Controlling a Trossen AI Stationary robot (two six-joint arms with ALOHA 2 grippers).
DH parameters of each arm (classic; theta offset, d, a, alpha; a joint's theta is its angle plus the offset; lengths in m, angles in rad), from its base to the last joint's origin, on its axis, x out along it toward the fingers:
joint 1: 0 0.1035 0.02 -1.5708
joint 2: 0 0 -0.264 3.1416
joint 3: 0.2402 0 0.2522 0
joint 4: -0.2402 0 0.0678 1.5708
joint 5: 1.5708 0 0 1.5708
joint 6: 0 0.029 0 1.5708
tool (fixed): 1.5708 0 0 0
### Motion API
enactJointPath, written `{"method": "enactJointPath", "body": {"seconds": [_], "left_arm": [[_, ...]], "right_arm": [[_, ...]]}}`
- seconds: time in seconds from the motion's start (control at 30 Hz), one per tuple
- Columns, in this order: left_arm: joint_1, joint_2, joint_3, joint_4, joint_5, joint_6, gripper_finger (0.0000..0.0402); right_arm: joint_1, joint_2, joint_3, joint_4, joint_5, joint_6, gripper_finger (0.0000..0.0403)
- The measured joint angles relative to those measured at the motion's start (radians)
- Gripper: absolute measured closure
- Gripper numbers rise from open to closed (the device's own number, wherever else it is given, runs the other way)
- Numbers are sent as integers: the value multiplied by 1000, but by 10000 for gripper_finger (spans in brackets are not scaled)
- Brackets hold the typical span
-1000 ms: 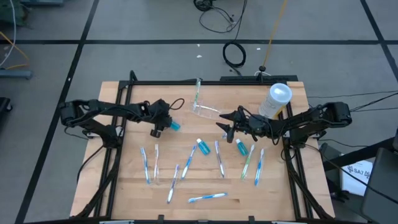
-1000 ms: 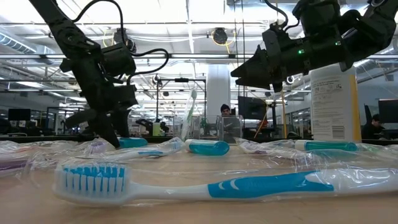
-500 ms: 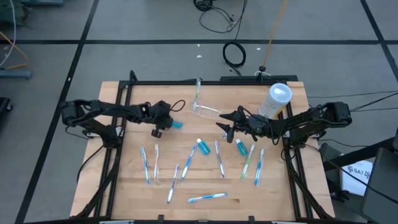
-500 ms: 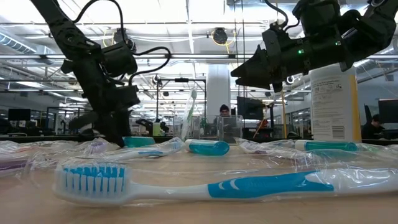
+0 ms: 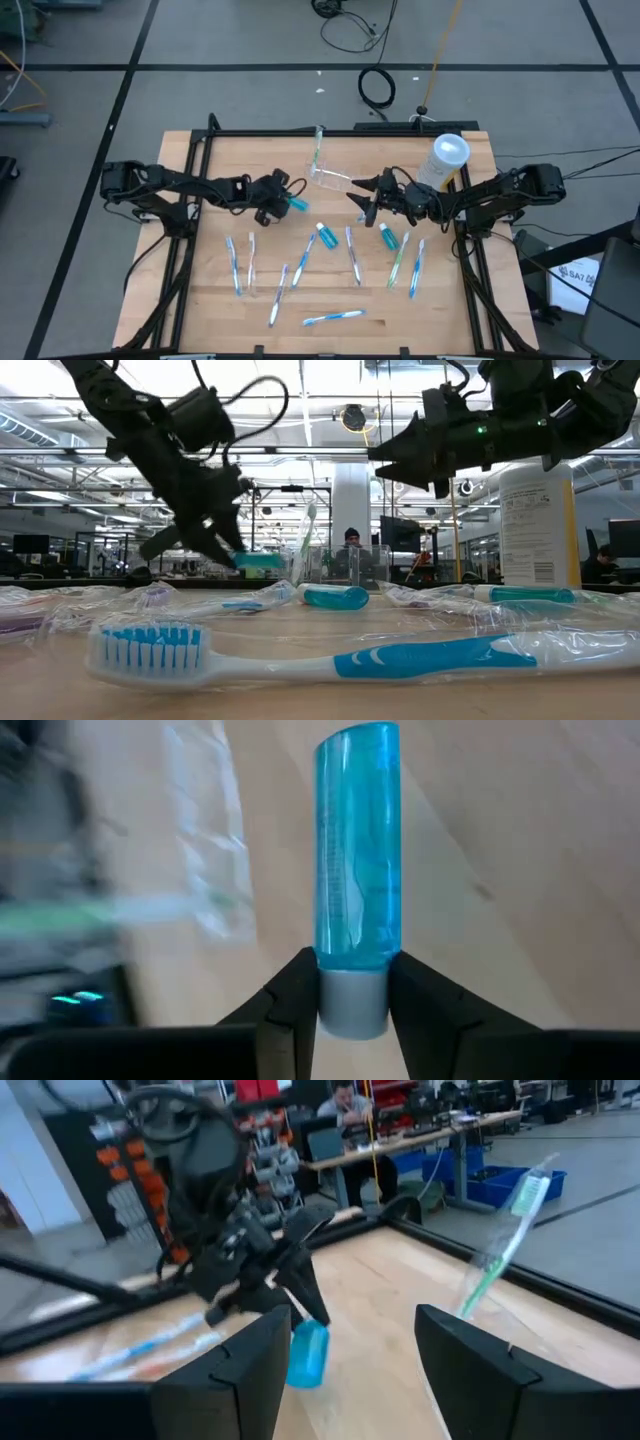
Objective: Pick & Place toothbrushing station
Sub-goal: Put the left mouthwash into the middle section of the transparent organizer
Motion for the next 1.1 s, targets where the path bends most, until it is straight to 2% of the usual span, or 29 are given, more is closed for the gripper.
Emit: {"method": "enactJointPath", "body": {"seconds": [0.23,0.37,0.5,0.67,0.73,0.83,1.1], "left_arm": [[-122,-1,21,115,-100,312,297],[-166,-2,21,186,-144,458,297],[-186,-2,21,266,-190,582,298],[-189,-2,22,351,-217,664,298],[-191,-2,22,350,-218,684,298],[-200,-2,22,345,-222,739,298],[-259,-2,22,352,-268,875,298]], "right_arm": [[0,0,0,4,-4,94,193],[0,0,3,-2,-55,150,193],[7,0,58,-112,-55,177,193],[19,45,174,-274,-53,178,193],[21,84,206,-287,-64,175,193],[13,163,277,-276,-156,164,193],[-16,279,397,-296,-240,156,193]]}}
